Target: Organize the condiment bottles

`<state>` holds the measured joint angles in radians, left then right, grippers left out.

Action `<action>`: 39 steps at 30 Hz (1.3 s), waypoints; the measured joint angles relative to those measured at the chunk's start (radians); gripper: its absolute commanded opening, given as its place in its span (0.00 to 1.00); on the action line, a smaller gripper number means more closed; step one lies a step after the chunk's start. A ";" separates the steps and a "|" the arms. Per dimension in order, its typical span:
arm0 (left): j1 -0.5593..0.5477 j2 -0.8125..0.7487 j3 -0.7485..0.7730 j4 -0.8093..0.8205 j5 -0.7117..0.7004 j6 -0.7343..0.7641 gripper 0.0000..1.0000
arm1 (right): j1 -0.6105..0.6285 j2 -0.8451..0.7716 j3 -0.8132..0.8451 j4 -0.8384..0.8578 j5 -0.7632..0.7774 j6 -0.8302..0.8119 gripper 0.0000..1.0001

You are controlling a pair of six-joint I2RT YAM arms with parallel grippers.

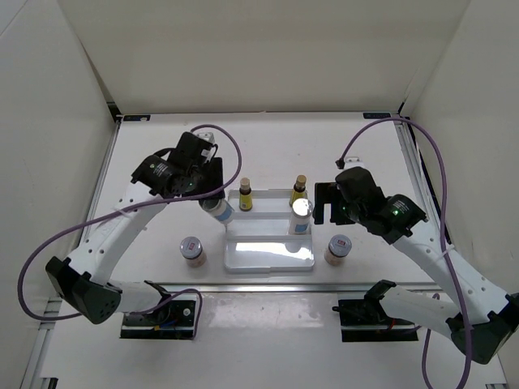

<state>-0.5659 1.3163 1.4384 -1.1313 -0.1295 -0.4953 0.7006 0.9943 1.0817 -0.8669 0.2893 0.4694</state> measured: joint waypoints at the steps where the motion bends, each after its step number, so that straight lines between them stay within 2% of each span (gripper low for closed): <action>1: -0.010 -0.004 0.010 0.005 0.006 0.000 0.11 | 0.000 0.000 0.000 -0.002 0.000 0.001 1.00; 9: -0.086 0.087 -0.002 0.077 0.049 -0.002 0.11 | 0.000 -0.003 0.000 -0.012 0.000 0.003 1.00; 16: -0.092 0.175 -0.068 0.170 0.049 -0.003 0.11 | 0.000 -0.040 0.000 -0.050 0.000 0.003 1.00; 25: -0.095 0.232 -0.078 0.214 0.018 -0.003 0.12 | 0.000 -0.057 0.000 -0.081 0.000 0.002 1.00; 26: -0.095 0.238 -0.080 0.220 0.014 -0.003 0.15 | 0.000 -0.057 0.000 -0.087 0.000 0.003 1.00; 28: -0.095 0.246 -0.083 0.237 0.007 -0.003 0.38 | 0.000 -0.057 0.000 -0.109 0.000 0.008 1.00; 29: -0.095 0.249 -0.083 0.241 0.004 -0.003 0.56 | 0.000 -0.056 0.000 -0.124 0.000 0.019 1.00; 30: -0.095 0.250 -0.083 0.246 0.002 -0.003 0.63 | 0.000 -0.055 0.000 -0.143 0.000 0.029 1.00; 31: -0.096 0.250 -0.083 0.249 -0.001 -0.003 0.78 | 0.000 -0.051 0.001 -0.164 0.000 0.045 1.00; 32: -0.097 0.251 -0.083 0.249 -0.002 -0.003 1.00 | 0.000 -0.045 0.003 -0.189 -0.001 0.066 1.00; 39: -0.107 0.272 -0.083 0.248 -0.002 -0.011 1.00 | 0.000 -0.042 -0.009 -0.296 -0.023 0.210 1.00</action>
<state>-0.6727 1.5879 1.3556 -0.8837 -0.1310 -0.5060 0.7006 0.9527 1.0725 -1.1629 0.2661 0.6796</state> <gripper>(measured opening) 0.997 0.998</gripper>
